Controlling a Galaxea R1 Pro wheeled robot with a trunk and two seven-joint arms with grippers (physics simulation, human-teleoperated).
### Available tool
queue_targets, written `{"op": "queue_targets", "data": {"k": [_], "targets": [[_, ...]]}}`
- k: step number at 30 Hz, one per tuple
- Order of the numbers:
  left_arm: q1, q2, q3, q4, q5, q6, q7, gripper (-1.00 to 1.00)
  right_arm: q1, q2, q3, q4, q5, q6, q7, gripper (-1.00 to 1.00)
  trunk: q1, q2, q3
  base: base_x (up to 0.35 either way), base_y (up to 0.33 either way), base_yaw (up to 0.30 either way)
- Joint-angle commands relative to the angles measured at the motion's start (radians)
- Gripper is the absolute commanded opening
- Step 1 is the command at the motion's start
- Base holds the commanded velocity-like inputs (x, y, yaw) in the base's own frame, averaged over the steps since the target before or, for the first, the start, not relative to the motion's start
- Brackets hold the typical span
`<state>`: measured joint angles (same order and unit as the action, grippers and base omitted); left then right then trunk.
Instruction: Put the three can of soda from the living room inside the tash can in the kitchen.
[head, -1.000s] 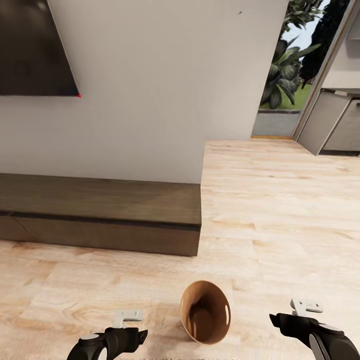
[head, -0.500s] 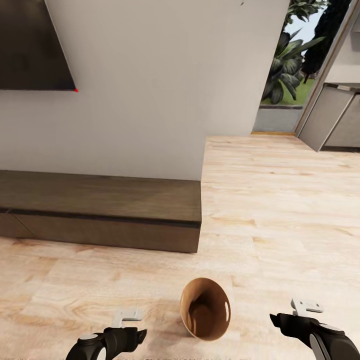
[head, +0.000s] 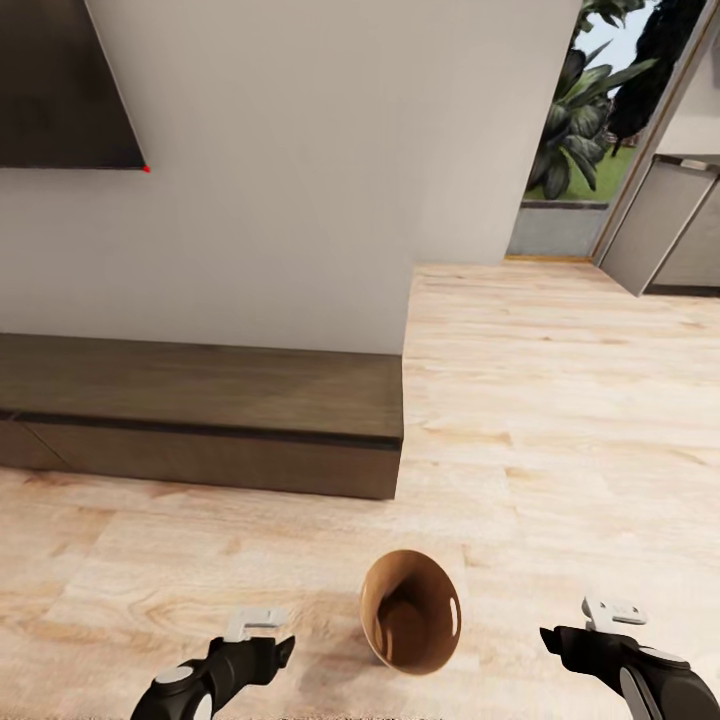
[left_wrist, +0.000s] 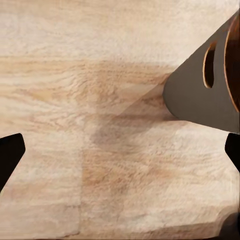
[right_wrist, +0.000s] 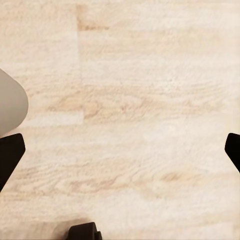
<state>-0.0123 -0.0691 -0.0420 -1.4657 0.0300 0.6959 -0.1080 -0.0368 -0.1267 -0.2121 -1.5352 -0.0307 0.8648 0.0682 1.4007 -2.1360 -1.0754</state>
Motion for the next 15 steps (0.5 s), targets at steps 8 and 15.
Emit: {"op": "queue_targets", "data": {"k": [8,15], "targets": [[0.000,-0.014,-0.032,-0.004,0.002,-0.012,-0.128,1.00,0.000,0.000,0.000,0.000,0.000,0.000,0.001,1.00,0.000,0.000,-0.013,0.000,0.000,0.000],[0.000,-0.011,-0.032,0.002,0.000,-0.014,-0.167,1.00,0.000,-0.001,0.000,0.000,0.000,0.000,0.001,1.00,0.000,0.000,-0.024,0.000,0.000,0.000]]}}
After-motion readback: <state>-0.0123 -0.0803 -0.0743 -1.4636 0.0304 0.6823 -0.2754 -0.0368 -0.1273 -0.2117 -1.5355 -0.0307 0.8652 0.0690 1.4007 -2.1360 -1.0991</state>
